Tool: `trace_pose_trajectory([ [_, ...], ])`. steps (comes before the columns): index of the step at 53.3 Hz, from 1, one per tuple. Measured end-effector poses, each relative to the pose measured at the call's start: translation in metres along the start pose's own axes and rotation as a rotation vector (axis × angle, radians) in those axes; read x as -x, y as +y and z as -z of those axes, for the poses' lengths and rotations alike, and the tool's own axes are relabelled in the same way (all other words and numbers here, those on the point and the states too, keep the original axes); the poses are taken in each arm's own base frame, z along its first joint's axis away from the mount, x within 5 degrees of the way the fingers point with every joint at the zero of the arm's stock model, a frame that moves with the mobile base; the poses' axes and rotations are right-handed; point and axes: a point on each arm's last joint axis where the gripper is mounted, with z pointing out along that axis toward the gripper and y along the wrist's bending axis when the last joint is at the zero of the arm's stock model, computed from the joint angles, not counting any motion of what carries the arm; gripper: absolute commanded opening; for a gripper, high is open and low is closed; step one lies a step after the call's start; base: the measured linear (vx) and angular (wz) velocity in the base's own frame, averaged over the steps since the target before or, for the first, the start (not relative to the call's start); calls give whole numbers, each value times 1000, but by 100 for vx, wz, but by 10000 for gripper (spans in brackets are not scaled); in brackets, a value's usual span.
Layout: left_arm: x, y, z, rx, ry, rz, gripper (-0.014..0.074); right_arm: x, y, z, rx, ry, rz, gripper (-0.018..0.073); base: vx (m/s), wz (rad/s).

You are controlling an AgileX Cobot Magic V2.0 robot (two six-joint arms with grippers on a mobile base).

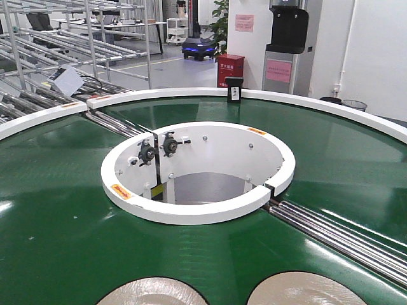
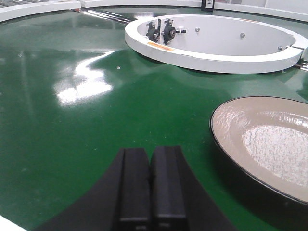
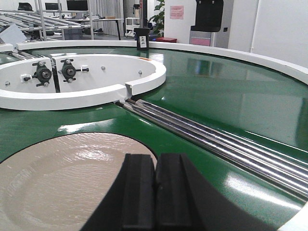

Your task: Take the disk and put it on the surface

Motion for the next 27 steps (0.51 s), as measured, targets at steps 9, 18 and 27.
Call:
trace_pose_trajectory([
  [9,0,0,0,0,-2,0,-8,0,0,0,0,0,0,-8,0,0],
  [18,2,0,0,-3,-23,0,-8,0,0,0,0,0,0,-8,0,0],
  [27,5,-1,0,-6,-57,1,-8,0,0,0,0,0,0,-8,0,0],
])
